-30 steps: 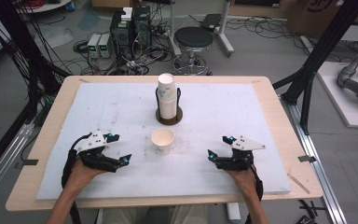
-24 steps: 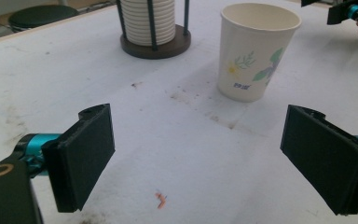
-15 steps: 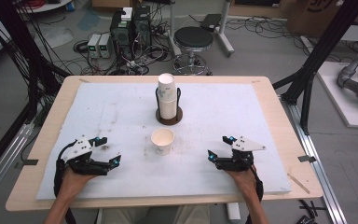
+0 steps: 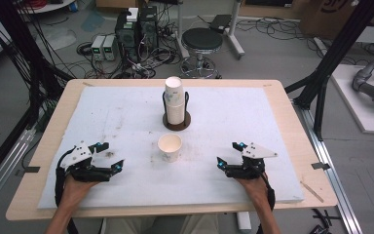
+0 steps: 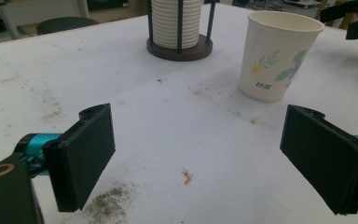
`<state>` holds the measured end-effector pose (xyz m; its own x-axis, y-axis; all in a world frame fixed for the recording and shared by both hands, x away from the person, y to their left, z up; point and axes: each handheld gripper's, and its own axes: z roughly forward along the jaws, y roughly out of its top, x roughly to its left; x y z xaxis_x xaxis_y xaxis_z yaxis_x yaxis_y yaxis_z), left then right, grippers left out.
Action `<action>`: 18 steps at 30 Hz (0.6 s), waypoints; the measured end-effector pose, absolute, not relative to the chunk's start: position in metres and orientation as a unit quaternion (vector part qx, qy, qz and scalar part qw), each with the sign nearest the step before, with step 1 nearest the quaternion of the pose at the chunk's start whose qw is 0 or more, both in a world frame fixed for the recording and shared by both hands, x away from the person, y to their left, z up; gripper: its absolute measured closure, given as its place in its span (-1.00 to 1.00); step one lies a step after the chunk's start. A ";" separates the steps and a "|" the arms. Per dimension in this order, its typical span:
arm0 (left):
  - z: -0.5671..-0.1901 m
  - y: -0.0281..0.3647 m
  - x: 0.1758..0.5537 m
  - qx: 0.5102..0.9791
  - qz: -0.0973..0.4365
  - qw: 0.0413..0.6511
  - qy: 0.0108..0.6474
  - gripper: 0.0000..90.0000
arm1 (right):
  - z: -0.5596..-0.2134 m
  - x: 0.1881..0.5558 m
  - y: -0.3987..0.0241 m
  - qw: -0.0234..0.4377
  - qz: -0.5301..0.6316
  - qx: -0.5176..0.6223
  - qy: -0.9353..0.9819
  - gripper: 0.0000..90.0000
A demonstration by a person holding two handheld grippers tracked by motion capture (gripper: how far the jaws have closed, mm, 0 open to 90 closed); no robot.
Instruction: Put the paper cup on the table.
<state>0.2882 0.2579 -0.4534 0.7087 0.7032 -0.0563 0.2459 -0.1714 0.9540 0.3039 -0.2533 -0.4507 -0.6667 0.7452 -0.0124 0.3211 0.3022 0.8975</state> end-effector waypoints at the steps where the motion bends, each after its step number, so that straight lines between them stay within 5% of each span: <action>1: -0.454 0.258 0.288 0.737 0.205 0.558 0.322 -0.77 | -0.451 0.304 -0.253 0.221 0.481 0.344 0.775 -0.61; 18: -0.454 0.258 0.288 0.736 0.208 0.558 0.321 -0.76 | -0.451 0.302 -0.254 0.223 0.482 0.342 0.775 -0.61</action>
<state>0.2878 0.2578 -0.4539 0.7073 0.7049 -0.0526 0.2406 -0.1700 0.9556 0.3023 -0.2537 -0.4507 -0.6671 0.7448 -0.0166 0.3148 0.3020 0.8998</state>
